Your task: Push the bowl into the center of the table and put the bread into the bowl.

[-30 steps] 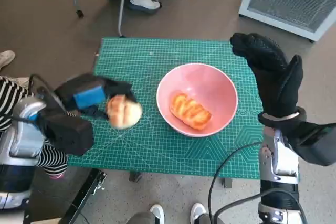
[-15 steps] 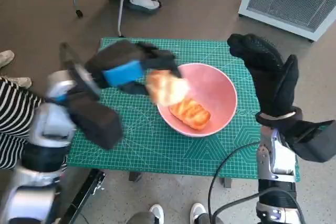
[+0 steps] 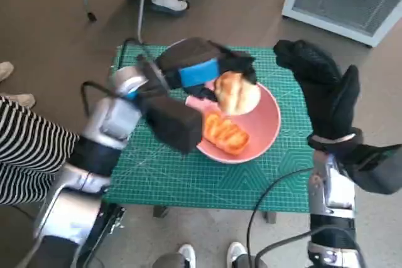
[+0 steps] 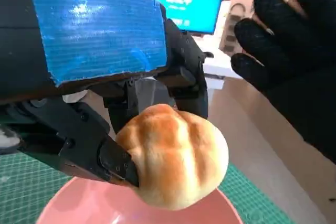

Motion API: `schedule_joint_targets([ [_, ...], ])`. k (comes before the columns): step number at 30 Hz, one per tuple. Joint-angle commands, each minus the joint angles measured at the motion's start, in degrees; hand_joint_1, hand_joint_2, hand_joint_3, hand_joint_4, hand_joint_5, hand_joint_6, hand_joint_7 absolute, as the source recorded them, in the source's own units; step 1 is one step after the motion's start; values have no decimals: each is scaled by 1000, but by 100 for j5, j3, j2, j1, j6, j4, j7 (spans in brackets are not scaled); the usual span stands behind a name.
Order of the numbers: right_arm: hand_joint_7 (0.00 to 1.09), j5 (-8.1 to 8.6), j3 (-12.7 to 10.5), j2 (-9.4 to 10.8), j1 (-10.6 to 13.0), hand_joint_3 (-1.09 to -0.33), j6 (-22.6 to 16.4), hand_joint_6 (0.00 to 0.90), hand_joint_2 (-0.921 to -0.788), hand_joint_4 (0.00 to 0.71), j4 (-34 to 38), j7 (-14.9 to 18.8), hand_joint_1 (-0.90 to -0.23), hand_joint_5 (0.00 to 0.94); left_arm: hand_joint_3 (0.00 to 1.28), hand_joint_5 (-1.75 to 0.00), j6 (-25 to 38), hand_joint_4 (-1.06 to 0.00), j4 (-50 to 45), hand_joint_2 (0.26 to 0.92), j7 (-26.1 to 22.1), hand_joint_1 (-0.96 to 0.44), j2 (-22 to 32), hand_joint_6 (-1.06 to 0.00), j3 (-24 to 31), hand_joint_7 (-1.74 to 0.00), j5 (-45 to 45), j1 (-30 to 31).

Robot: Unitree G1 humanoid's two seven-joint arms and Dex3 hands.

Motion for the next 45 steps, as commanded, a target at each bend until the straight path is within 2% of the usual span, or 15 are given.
schedule_joint_targets([
  [1, 591, -49, -32, -59, 116, -679, 47, 23, -921, 173, 23, 13, -734, 7, 38, -1069, -154, -774, 806, 914, 446, 1, -256, -634, -281, -1165, 360, -329],
  [4, 586, -68, -52, -69, 129, -678, 27, 18, -921, 172, -8, -7, -731, 5, 103, -1176, -20, -691, 1322, 918, 635, 0, -413, -552, -569, -1226, 679, -431],
  [6, 585, -70, -59, -67, 137, -678, 26, 18, -921, 172, -26, -15, -729, 5, 210, -1293, 50, -545, 1501, 920, 627, -1, -441, -448, -677, -1364, 782, -473],
  [7, 584, -73, -60, -65, 140, -677, 26, 18, -921, 172, -34, -20, -729, 5, 230, -1179, 77, -492, 1568, 920, 613, -70, -454, -439, -711, -1393, 810, -488],
  [8, 584, -74, -63, -64, 144, -677, 23, 19, -921, 172, -43, -23, -728, 5, 260, -924, 116, -459, 1632, 920, 559, -170, -469, -427, -735, -1436, 820, -492],
  [9, 584, -75, -65, -62, 147, -677, 21, 19, -921, 172, -49, -25, -727, 5, 232, -687, 140, -428, 1681, 904, 525, -202, -479, -370, -753, -1168, 824, -497],
  [12, 583, -66, -74, -57, 150, -677, 40, 20, -921, 172, -83, -37, -727, 5, 140, -282, 179, -411, 1739, 915, 339, -257, -466, -351, -710, -685, 720, -474],
  [16, 581, -56, -75, -46, 147, -677, 82, 21, -921, 172, -133, -60, -726, 4, 103, -82, 81, -346, 1740, 920, 71, -316, -440, -297, -419, -457, 310, -345],
  [24, 578, -3, -88, -39, 114, -678, 135, 19, -921, 172, -155, -60, -728, 4, 103, -12, -490, -300, 1887, 921, -414, -465, -582, -218, 711, -346, -1304, 81],
  [33, 578, -2, -98, -34, 116, -678, 158, 19, -921, 172, -175, -55, -728, 3, 110, -5, -586, -295, 1902, 921, -575, -508, -592, -206, 828, -318, -1528, 111],
  [34, 578, 40, -83, -6, 113, -678, 223, 19, -921, 172, -304, -84, -728, 3, 110, -5, -741, -295, 1611, 921, -679, -508, -711, -207, 1274, -317, -2194, 383],
  [37, 576, 91, -51, 52, 87, -717, 321, 10, -921, 166, -533, -148, -705, 1, 258, -2, -1071, -281, 992, 921, -849, -596, -977, -188, 2094, -290, -3442, 928],
  [41, 578, 40, -47, 72, 34, -740, 306, 5, -921, 157, -567, -200, -697, 0, 380, -1, -1063, -276, 361, 921, -873, -640, -1153, -171, 2305, -277, -3953, 1281],
  [43, 579, -8, -50, 71, 6, -747, 283, 2, -921, 153, -556, -237, -698, 0, 427, -1, -931, -267, -32, 921, -922, -651, -1229, -79, 2361, -429, -4195, 1468],
  [45, 579, -58, -52, 65, -17, -750, 264, 1, -921, 151, -541, -282, -700, 0, 453, -1, -759, -257, -422, 921, -947, -652, -1279, -40, 2380, -498, -4375, 1639],
])
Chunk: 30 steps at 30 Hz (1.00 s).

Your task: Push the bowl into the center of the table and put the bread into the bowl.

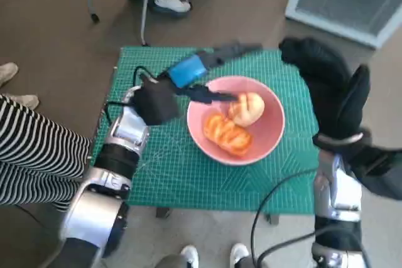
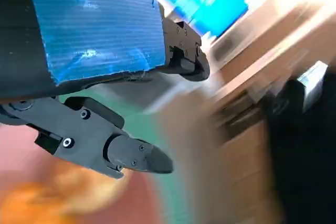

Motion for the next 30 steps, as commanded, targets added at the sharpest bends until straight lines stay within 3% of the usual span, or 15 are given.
schedule_joint_targets([
  [1, 580, -87, 2, 47, -15, -752, 124, 2, -921, 150, -17, -188, -702, 0, 469, -1, 146, -248, -1290, 921, -117, -651, -285, -25, 432, -524, -979, 660],
  [7, 592, -302, 3, 7, -66, -747, 4, 21, -921, 156, 61, -379, -717, 4, 511, 0, 494, -191, -2079, 921, -33, -644, -273, -2, 448, -543, -1117, 1061],
  [18, 595, -622, 7, -16, -78, -716, 4, 42, -921, 178, -39, -727, -733, 12, 496, 0, 750, -174, -2545, 921, -16, -644, -183, 1, 573, -479, -1129, 1412],
  [30, 589, -770, 46, -70, -129, -709, 214, 45, -921, 186, -213, -929, -734, 13, 445, -3, 711, -178, -2727, 921, 19, -669, -224, 1, 589, -464, -1109, 1611],
])
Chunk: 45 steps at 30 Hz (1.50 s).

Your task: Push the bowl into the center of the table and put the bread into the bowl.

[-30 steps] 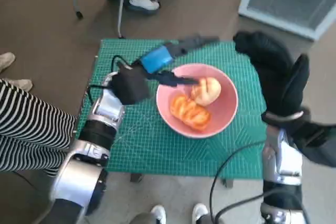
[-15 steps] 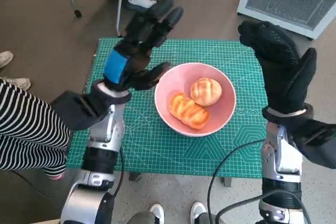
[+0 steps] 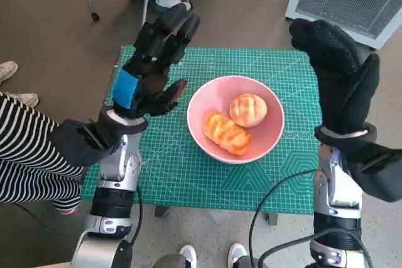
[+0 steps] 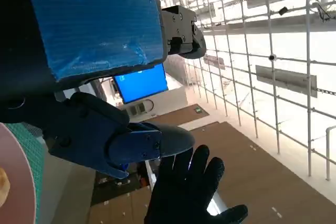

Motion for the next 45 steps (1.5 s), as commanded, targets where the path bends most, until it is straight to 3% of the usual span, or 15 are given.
schedule_joint_targets([
  [1, 589, -88, 27, -48, 15, -709, 165, 45, -921, 187, -46, -81, -734, 13, 444, -3, -23, -178, -142, 921, 16, -669, -44, 1, 10, -465, 8, 101],
  [26, 576, -108, 15, -113, 72, -694, 463, 51, -921, 192, -287, -131, -741, 9, 410, 0, -17, -171, -239, 921, 42, -658, -210, 1, -30, -510, 14, 110],
  [45, 563, -85, 10, -125, 156, -691, 405, 38, -921, 195, -292, -116, -730, 7, 364, -3, -363, -176, 30, 921, 86, -644, -405, 1, 59, -557, -30, 21],
])
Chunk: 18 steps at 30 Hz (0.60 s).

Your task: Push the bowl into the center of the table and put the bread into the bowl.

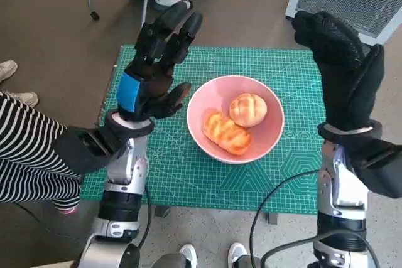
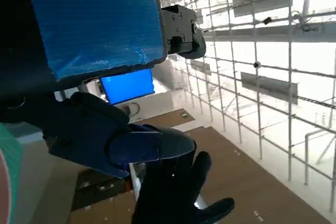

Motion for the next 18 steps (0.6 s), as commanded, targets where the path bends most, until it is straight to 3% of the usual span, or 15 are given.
schedule_joint_targets([
  [1, 563, -46, 9, -25, 163, -691, 9, 38, -921, 195, 23, -5, -729, 7, 364, -3, -133, -176, 122, 921, -16, -643, -7, 1, 61, -557, -20, -33],
  [18, 553, -17, -18, 1, 139, -688, -12, 29, -921, 183, 98, -30, -725, 0, 352, -11, -286, -193, 322, 921, -3, -614, -48, 1, 114, -549, -16, -98],
])
